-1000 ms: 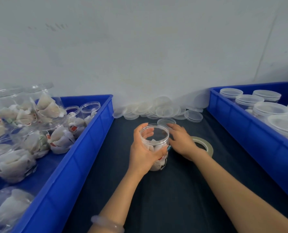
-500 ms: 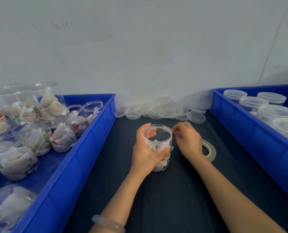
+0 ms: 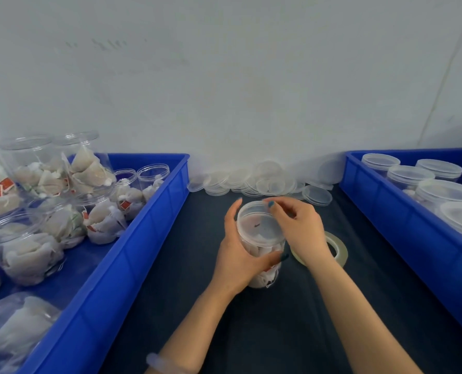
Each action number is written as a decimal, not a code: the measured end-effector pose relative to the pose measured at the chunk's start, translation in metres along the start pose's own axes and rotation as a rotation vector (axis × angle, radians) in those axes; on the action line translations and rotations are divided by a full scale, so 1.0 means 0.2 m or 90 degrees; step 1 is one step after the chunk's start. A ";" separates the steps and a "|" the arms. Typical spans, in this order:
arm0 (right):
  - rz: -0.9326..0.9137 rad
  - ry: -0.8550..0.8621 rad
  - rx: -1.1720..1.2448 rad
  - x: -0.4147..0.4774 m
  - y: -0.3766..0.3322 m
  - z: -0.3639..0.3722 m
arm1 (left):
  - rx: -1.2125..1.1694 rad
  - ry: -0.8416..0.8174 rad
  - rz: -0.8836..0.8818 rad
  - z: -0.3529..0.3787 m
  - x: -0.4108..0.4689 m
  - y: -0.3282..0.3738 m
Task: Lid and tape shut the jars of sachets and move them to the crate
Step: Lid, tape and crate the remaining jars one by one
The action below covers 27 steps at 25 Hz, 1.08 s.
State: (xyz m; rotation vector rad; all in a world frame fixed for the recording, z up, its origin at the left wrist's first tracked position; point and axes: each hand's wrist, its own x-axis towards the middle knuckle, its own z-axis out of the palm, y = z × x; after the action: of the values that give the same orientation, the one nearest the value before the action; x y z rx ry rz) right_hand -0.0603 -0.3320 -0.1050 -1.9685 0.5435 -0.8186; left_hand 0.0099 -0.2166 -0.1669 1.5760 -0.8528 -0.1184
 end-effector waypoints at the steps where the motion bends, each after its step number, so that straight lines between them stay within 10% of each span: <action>1: -0.018 0.003 0.010 0.00 0.00 0.01 | -0.009 -0.009 0.006 0.00 0.00 0.01; 14: -0.010 -0.476 0.359 -0.08 0.24 -0.09 | -0.012 0.024 0.005 0.02 -0.02 0.04; 22: -0.031 -0.345 0.246 -0.09 0.26 -0.04 | -0.022 0.041 -0.004 -0.02 -0.03 0.07; 27: 0.136 -0.472 0.454 -0.12 0.21 -0.07 | -0.218 -0.122 -0.108 -0.11 -0.02 0.09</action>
State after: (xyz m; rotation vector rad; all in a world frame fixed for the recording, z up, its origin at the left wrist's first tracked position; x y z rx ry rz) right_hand -0.0896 -0.3448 -0.1450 -1.3654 -0.0040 -0.0718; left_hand 0.0116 -0.1960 -0.1476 1.3241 -0.7969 -0.5173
